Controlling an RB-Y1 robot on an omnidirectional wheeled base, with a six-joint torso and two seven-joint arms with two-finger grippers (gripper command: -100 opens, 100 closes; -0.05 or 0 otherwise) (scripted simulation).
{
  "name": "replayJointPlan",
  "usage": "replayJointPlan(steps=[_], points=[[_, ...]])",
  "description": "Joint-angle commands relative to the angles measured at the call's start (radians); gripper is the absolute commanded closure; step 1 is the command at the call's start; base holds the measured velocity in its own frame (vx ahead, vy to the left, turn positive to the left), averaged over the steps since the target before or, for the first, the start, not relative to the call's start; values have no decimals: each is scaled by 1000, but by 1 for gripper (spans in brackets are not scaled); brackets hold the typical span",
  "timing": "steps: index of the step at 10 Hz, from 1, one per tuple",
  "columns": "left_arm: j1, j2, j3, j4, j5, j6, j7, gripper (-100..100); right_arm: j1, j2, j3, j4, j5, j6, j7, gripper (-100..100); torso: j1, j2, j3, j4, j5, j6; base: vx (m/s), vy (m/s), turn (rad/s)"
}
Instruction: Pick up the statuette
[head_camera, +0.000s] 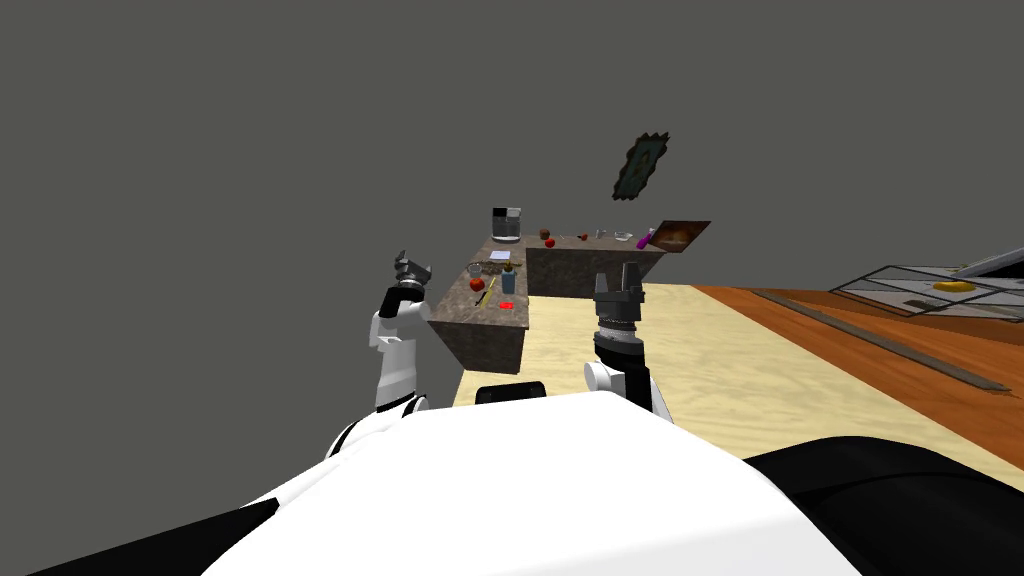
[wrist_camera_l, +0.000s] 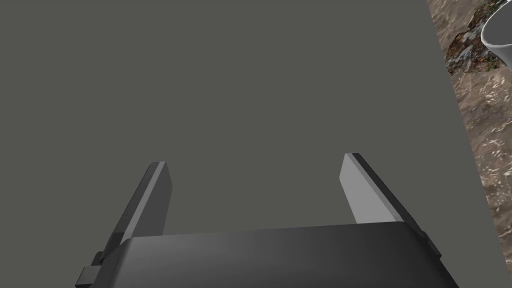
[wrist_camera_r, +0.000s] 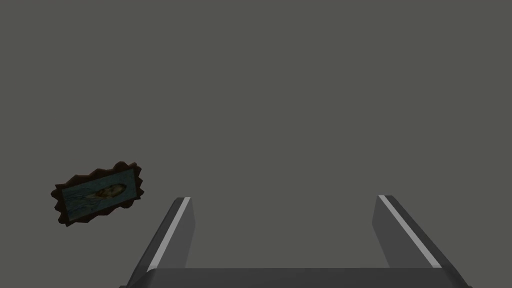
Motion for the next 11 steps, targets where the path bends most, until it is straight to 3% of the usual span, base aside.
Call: replayJointPlan(steps=[1, 2, 3, 4, 5, 6, 7, 8, 11], points=[[-50, -6, 20, 50, 1, 50, 33, -100, 0, 0, 0, 0, 0, 0, 0, 0, 0, 0, 0, 0, 0, 0, -3, -71, 89], [-59, -6, 20, 56, 1, 58, 33, -100, 0, 0, 0, 0, 0, 0, 0, 0, 0, 0, 0, 0, 0, 0, 1, -64, 46], [-100, -7, 37, 93, 4, 103, 59, -100, 0, 0, 0, 0, 0, 0, 0, 0, 0, 0, 0, 0, 0, 0, -15, -69, 69], [-103, -7, 37, 108, 4, 103, 59, -100, 0, 0, 0, 0, 0, 0, 0, 0, 0, 0, 0, 0, 0, 0, -10, -60, 32], [-146, -8, 54, 152, 7, 142, 84, -100, 0, 0, 0, 0, 0, 0, 0, 0, 0, 0, 0, 0, 0, 0, 0, -64, 47], [-146, -8, 54, 161, 7, 148, 84, -100, 0, 0, 0, 0, 0, 0, 0, 0, 0, 0, 0, 0, 0, 0, 6, -55, 38], [-186, -8, 70, 204, 10, 188, 106, -100, 0, 0, 0, 0, 0, 0, 0, 0, 1, -1, 0, 0, 0, 0, 3, -68, 59], [-186, -8, 70, 216, 10, 192, 106, -100, 0, 0, 0, 0, 0, 0, 0, 0, 0, -1, 0, 0, 0, 0, 3, -59, 37], [-258, -9, 99, 315, 17, 276, 144, -100, 0, 0, 0, 0, 0, 0, 0, 0, 1, -1, 0, 0, 0, 0, 4, -60, 29]])
